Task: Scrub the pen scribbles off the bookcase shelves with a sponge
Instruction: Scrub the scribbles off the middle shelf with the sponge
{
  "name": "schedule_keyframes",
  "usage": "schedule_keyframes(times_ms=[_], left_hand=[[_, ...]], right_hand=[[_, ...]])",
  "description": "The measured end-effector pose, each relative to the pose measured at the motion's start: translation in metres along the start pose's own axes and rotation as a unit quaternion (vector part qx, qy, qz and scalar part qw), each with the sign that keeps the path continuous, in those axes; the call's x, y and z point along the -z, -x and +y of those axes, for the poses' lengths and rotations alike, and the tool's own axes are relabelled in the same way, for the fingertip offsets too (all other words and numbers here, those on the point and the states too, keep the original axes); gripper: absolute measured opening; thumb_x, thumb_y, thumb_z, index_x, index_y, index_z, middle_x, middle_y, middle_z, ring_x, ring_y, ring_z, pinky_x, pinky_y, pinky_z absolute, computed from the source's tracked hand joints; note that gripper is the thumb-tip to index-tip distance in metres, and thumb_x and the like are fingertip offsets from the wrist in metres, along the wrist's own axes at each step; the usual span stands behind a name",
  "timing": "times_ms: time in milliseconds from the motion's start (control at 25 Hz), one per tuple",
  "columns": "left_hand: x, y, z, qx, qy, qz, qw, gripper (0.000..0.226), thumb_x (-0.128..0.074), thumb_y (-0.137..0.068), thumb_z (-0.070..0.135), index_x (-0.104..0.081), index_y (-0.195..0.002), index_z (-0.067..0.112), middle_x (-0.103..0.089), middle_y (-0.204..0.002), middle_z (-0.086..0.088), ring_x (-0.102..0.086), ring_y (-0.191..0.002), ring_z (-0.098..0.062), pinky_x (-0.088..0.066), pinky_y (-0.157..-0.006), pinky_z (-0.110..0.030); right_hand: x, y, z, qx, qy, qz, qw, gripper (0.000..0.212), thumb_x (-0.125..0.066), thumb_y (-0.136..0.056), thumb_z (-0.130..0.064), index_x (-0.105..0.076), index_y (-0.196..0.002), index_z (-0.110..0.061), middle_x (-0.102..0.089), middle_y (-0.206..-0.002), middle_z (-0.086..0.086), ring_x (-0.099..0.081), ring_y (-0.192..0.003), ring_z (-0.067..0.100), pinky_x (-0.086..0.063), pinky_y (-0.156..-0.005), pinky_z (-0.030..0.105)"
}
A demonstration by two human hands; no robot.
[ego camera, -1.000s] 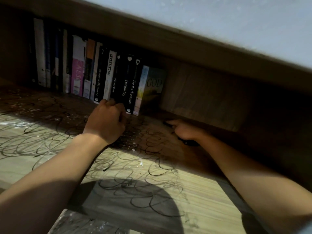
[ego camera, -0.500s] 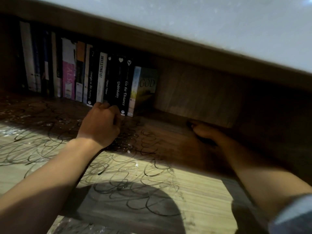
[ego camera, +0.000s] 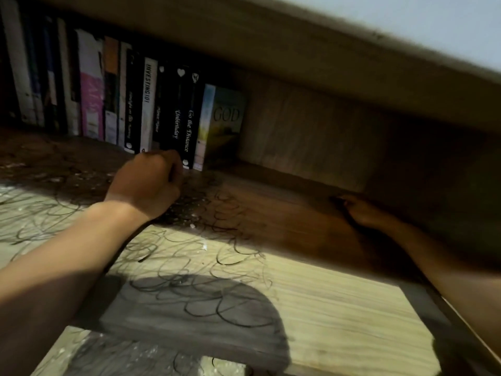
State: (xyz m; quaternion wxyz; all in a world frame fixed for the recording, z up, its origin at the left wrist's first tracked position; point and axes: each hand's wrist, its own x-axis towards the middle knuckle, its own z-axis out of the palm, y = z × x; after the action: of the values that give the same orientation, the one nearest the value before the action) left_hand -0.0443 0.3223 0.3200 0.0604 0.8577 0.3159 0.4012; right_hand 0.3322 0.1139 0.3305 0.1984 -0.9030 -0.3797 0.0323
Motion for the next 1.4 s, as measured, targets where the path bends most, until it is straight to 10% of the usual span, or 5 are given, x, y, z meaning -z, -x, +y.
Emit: schedule_keyframes(times_ms=[320, 400, 680, 880, 1400], left_hand=[[0.004, 0.004, 0.001, 0.024, -0.013, -0.011, 1.0, 0.014, -0.063, -0.081, 0.008, -0.066, -0.094, 0.014, -0.067, -0.099, -0.021, -0.062, -0.088, -0.042, -0.05, -0.073, -0.044], [0.006, 0.006, 0.002, 0.024, -0.014, -0.024, 0.999, 0.017, -0.063, -0.081, 0.008, -0.066, -0.096, 0.016, -0.067, -0.103, -0.02, -0.062, -0.09, -0.042, -0.05, -0.074, -0.044], [0.012, 0.014, 0.012, 0.012, 0.016, -0.019, 1.0, 0.018, -0.058, -0.084, 0.007, -0.066, -0.098, 0.015, -0.065, -0.106, -0.019, -0.061, -0.097, -0.04, -0.049, -0.079, -0.042], [0.026, 0.034, 0.024, 0.027, 0.065, 0.0, 0.998, 0.018, -0.058, -0.085, 0.009, -0.065, -0.1, 0.015, -0.064, -0.106, -0.017, -0.059, -0.098, -0.04, -0.047, -0.082, -0.04], [0.062, 0.068, 0.02, 0.038, -0.032, -0.031, 0.998, 0.014, -0.056, -0.083, 0.014, -0.059, -0.097, 0.014, -0.057, -0.096, -0.014, -0.055, -0.092, -0.039, -0.041, -0.069, -0.036]], right_hand=[[-0.047, 0.091, -0.123, 0.238, -0.01, -0.079, 0.968, 0.036, -0.033, -0.104, -0.025, -0.047, -0.135, -0.038, -0.053, -0.136, 0.0, -0.059, -0.108, 0.018, -0.047, -0.091, 0.032], [-0.027, 0.11, -0.089, 0.225, -0.026, -0.077, 0.971, 0.035, -0.033, -0.104, -0.025, -0.05, -0.128, -0.044, -0.062, -0.121, -0.003, -0.064, -0.079, 0.016, -0.049, -0.068, 0.029], [0.001, 0.067, -0.032, -0.019, 0.094, -0.029, 0.995, 0.041, -0.03, -0.104, -0.017, -0.036, -0.145, -0.01, -0.036, -0.15, 0.016, -0.037, -0.135, 0.03, -0.028, -0.109, 0.031], [-0.034, 0.122, -0.134, 0.148, -0.011, -0.105, 0.983, 0.039, -0.03, -0.104, -0.031, -0.045, -0.139, -0.035, -0.059, -0.104, -0.007, -0.061, -0.074, 0.013, -0.047, -0.058, 0.011], [-0.048, 0.105, -0.16, 0.193, -0.019, -0.084, 0.977, 0.037, -0.035, -0.104, -0.021, -0.05, -0.137, -0.03, -0.051, -0.14, -0.002, -0.052, -0.123, 0.021, -0.04, -0.096, 0.024]])
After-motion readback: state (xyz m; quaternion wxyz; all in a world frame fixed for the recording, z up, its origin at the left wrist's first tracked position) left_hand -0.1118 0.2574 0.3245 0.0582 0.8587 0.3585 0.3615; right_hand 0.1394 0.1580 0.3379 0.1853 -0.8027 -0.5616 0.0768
